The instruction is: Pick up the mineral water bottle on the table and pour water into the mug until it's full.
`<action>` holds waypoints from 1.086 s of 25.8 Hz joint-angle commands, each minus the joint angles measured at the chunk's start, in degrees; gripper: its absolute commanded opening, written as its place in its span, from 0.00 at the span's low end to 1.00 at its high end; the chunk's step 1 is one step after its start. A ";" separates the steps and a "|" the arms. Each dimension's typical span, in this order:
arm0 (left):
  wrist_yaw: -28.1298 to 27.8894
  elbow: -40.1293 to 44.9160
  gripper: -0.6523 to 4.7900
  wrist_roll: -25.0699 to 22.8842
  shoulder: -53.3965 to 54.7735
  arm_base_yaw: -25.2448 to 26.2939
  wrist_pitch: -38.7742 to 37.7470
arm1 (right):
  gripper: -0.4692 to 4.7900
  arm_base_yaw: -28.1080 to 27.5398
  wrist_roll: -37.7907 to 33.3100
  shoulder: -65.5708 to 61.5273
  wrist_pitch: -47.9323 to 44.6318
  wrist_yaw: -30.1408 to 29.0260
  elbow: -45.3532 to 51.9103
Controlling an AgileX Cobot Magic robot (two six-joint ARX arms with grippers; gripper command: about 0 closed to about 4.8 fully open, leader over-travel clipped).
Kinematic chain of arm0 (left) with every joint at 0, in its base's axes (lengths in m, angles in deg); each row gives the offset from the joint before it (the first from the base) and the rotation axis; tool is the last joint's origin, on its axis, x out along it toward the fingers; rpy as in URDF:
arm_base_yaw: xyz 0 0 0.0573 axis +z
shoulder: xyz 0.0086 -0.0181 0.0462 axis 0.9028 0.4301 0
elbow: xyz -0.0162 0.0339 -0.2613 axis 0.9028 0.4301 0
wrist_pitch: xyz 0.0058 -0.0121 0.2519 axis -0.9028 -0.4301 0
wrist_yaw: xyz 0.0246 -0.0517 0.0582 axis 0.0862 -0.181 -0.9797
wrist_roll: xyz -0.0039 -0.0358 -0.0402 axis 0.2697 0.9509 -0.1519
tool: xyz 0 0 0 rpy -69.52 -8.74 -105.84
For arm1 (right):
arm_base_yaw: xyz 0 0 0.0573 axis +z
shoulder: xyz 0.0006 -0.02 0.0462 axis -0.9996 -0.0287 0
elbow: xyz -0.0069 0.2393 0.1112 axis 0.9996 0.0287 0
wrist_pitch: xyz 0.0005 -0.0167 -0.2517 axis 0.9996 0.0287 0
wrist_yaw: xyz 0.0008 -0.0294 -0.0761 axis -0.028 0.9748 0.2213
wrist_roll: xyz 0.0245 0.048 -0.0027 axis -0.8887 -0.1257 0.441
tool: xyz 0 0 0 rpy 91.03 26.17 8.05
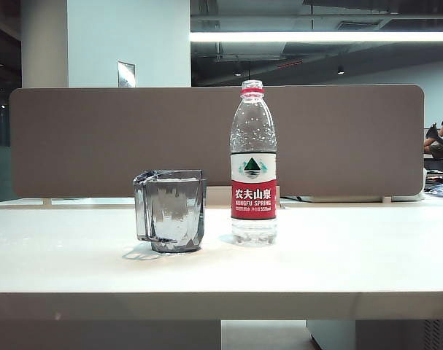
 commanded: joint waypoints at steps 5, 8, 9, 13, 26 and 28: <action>-5.49 2.27 0.11 0.15 0.20 -0.44 -10.21 | 0.08 0.09 0.11 0.07 0.28 0.33 0.11; -5.46 2.27 0.11 -0.04 0.20 -1.51 -11.87 | 0.08 0.09 0.11 0.07 0.28 0.33 0.11; -5.46 2.27 0.11 -0.46 0.20 -1.57 -12.52 | 0.08 0.09 0.11 0.07 0.28 0.33 0.11; -5.68 2.27 0.11 -0.24 0.20 -1.38 -14.53 | 0.08 0.09 0.11 0.07 0.28 0.33 0.11; -5.68 2.27 0.11 -0.28 0.20 -1.42 -14.51 | 0.08 0.07 0.11 0.07 0.28 0.33 0.11; -5.68 2.27 0.11 -0.28 0.20 -1.42 -14.51 | 0.08 0.07 0.11 0.07 0.28 0.33 0.11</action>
